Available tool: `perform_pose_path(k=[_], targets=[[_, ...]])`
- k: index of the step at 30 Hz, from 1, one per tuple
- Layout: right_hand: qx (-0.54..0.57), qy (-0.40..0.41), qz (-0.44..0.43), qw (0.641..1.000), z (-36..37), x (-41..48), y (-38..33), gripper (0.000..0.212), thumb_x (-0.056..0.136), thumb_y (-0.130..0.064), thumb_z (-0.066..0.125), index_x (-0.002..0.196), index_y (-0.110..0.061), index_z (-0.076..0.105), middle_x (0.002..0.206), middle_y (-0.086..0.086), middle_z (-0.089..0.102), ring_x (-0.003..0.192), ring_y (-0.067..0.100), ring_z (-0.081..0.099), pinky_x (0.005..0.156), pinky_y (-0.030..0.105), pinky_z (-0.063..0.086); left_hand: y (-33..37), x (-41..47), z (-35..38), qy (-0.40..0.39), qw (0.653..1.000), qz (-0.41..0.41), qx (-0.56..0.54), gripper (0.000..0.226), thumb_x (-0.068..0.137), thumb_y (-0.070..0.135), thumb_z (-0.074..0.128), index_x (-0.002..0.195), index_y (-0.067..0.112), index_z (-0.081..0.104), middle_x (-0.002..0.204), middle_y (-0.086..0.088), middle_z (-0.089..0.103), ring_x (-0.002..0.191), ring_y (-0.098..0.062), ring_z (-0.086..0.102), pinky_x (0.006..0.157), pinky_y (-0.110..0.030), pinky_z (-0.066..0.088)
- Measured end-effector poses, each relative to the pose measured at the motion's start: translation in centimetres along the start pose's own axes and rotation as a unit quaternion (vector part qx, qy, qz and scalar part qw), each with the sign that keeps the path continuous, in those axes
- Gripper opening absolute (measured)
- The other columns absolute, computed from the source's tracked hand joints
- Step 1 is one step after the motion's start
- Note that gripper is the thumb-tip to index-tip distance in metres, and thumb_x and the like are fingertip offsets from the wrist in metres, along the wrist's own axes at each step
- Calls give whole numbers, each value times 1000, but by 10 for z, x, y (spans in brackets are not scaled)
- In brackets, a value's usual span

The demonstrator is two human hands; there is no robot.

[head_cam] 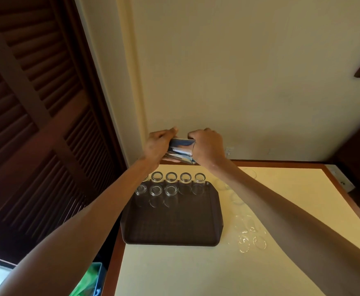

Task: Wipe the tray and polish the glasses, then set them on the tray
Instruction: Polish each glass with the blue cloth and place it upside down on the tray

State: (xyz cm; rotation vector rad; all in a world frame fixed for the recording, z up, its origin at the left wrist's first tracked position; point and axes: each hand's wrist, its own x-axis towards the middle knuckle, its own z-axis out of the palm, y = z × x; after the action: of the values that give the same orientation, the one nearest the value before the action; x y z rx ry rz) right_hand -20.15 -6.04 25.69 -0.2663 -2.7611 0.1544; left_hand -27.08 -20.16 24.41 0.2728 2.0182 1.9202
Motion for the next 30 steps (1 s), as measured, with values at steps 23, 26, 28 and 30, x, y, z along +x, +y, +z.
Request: perform_pose_path(k=[23,26,28,30], targets=[[133,-11,26,991,-6,5,-8,21,94,-23,65,93,-5,76,81,11,71,60,20,54,45,25,35,19,-4,-13,8,992,-101,-76,40,100,50,60,109,11,59,101,-17,71,86,-29,75,68,-41,64],[335,-81,122,931,7,4,-11,44,89,-41,74,98,2,73,80,17,73,58,26,66,55,37,56,17,-2,-9,53,999,-9,10,47,102,48,56,91,3,66,95,-25,73,91,-37,74,88,-51,62],[546,-170,209,793,9,0,-20,56,85,-58,70,91,-2,71,62,9,69,43,16,59,44,28,48,19,-3,-8,65,994,67,63,55,101,49,54,89,-2,69,88,-24,73,91,-39,72,90,-51,59],[626,-278,259,681,6,-7,-24,48,93,-53,59,83,-6,65,55,1,62,32,5,46,31,15,33,19,-6,-9,61,986,131,76,55,96,51,54,83,1,71,79,-21,71,84,-38,70,83,-49,58]])
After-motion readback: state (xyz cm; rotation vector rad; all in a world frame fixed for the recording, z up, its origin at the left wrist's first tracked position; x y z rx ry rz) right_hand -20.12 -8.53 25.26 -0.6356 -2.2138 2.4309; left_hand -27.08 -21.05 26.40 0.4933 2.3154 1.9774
